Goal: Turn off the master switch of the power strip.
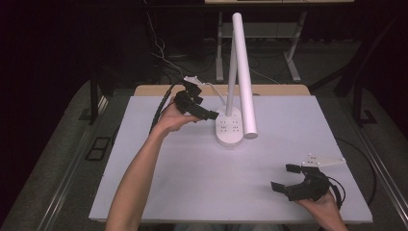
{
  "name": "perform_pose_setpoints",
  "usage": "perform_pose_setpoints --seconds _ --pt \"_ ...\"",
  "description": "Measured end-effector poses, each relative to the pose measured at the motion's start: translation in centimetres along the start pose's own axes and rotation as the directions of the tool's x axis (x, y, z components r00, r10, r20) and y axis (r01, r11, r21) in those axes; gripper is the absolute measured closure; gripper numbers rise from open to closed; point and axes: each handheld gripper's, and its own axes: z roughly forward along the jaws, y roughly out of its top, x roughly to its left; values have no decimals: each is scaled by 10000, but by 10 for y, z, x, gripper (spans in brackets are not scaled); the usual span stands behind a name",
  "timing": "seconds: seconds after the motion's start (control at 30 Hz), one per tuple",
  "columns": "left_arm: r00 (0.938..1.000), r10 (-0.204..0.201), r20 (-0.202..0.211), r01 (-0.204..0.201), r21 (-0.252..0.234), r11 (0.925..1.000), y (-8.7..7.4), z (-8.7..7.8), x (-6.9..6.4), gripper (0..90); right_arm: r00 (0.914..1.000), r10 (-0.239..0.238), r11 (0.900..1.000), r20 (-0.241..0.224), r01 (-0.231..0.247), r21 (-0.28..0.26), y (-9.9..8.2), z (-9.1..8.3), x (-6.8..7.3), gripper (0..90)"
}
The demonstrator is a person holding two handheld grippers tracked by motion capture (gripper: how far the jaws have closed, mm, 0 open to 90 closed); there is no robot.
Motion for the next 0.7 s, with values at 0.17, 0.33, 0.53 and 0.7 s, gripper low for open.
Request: perform_pose_setpoints --seconds 0.17,0.33,0.53,0.7 --pt "10000 2 78 -3 83 10000 0 9 1 10 10000 23 10000 6 -23 -11 0 0 0 0" --pt "9996 -128 258 125 120 9999 -1 20 4 10 10000 30 10000 53 -30 -88 0 -1 -1 0" --pt "9998 -209 74 208 145 9997 -1 30 9 18 10000 13 9999 73 -12 -112 0 -1 -1 0" --pt "9988 -478 -115 482 312 9984 1 33 16 68 10000 64 9999 58 -63 -124 0 -1 -1 0"
